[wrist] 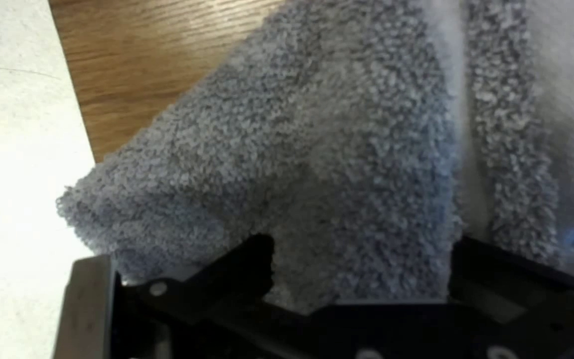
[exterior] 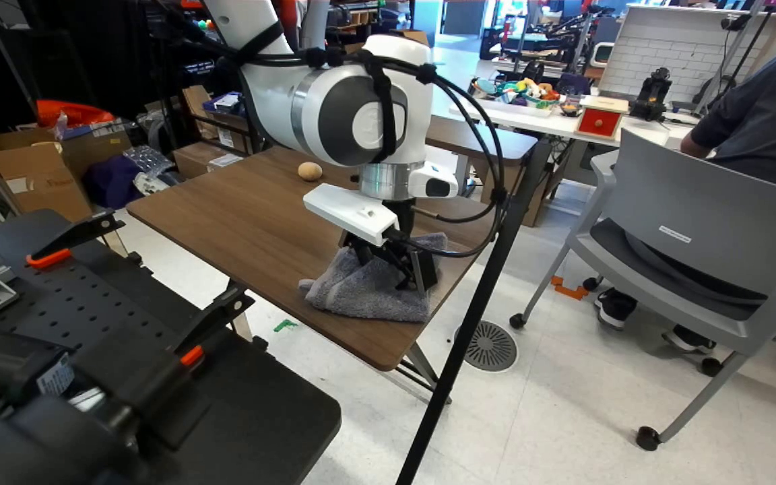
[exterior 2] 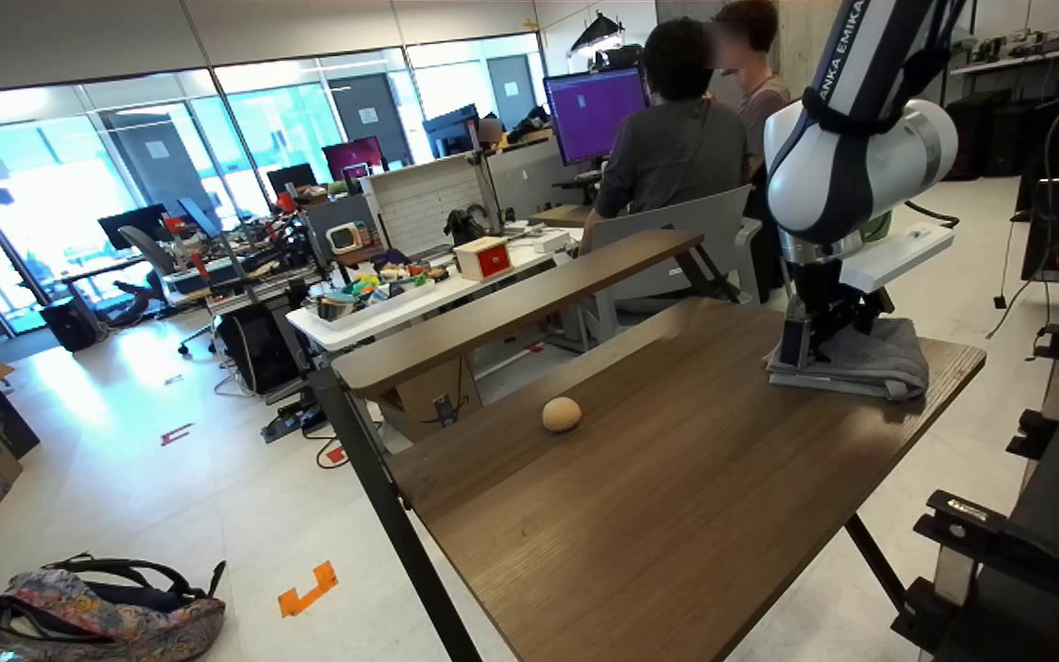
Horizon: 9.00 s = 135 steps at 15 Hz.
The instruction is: Move the potato to the left, use the grey towel to wipe the tabletop
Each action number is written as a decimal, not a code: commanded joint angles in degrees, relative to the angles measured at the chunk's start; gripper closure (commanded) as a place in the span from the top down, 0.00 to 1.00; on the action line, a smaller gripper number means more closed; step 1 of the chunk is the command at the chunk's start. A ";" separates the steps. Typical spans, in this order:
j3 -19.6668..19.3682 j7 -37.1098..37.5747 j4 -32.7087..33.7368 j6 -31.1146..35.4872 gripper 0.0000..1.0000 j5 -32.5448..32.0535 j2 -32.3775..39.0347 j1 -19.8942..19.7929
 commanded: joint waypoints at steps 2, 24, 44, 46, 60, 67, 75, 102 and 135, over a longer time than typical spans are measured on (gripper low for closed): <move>-0.36 -0.12 0.22 -0.07 1.00 -0.04 0.28 0.43; 11.92 -0.42 9.64 12.15 1.00 14.47 7.71 -6.70; 6.98 1.25 9.67 -2.04 1.00 8.98 2.98 0.74; 7.44 0.73 7.70 -1.68 1.00 8.30 3.39 2.09; 9.34 1.99 0.05 2.63 1.00 7.54 0.32 10.30; 16.22 -5.67 -4.91 3.18 1.00 9.84 -6.66 5.04; 17.67 -6.28 -6.35 3.32 1.00 11.87 -5.41 4.12; 9.32 4.15 0.69 5.43 1.00 14.39 -0.39 8.15; 1.02 0.26 -7.14 9.47 1.00 2.45 -8.02 6.47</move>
